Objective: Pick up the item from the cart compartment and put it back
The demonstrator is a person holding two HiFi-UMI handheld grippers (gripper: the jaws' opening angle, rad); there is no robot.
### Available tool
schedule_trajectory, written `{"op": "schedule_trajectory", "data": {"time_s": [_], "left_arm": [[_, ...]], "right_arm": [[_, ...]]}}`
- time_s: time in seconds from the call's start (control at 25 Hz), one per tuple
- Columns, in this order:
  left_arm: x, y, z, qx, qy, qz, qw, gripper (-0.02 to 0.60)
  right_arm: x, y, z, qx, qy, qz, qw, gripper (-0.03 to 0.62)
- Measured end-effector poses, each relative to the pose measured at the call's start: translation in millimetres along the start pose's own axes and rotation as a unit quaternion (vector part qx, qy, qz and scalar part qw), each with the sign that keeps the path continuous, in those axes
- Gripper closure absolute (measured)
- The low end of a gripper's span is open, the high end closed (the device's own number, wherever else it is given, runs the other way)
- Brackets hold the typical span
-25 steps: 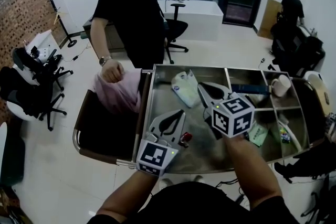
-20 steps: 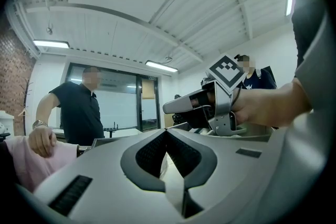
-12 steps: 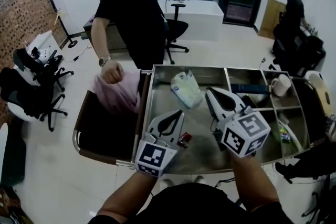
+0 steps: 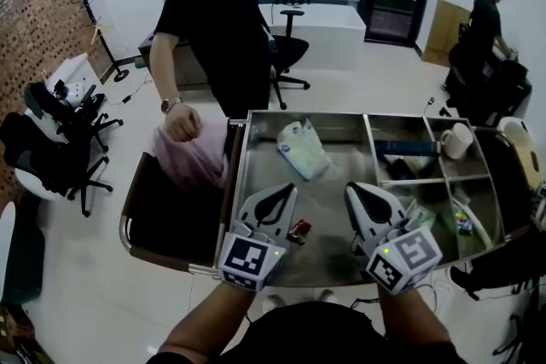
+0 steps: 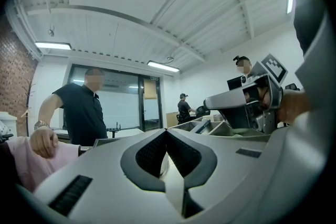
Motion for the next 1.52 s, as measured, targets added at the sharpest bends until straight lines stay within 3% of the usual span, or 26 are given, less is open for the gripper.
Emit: {"op": "schedule_trajectory", "data": {"time_s": [0.36, 1.52], "left_arm": [[0.3, -0.6, 5.8, 0.003, -0.005, -0.007, 1.0000, 0.581], [-0.3, 1.1, 6.1, 0.005, 0.001, -0.004, 1.0000, 0.581]], "right_arm": [[-5.2, -21.2, 4.2, 0.000, -0.005, -0.011, 1.000, 0.582], [5.4, -22.2, 10.5, 0.015, 0.004, -0.007, 1.000, 0.583]]}}
Point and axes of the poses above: the fingertips, and each gripper's own axes: x forward along the fingers, z to its right, y out of its top, the point moved 2 cm from there along -x, backward along the fingers, and after that the axes turned 14 degrees about y, right-handed, at the moved point
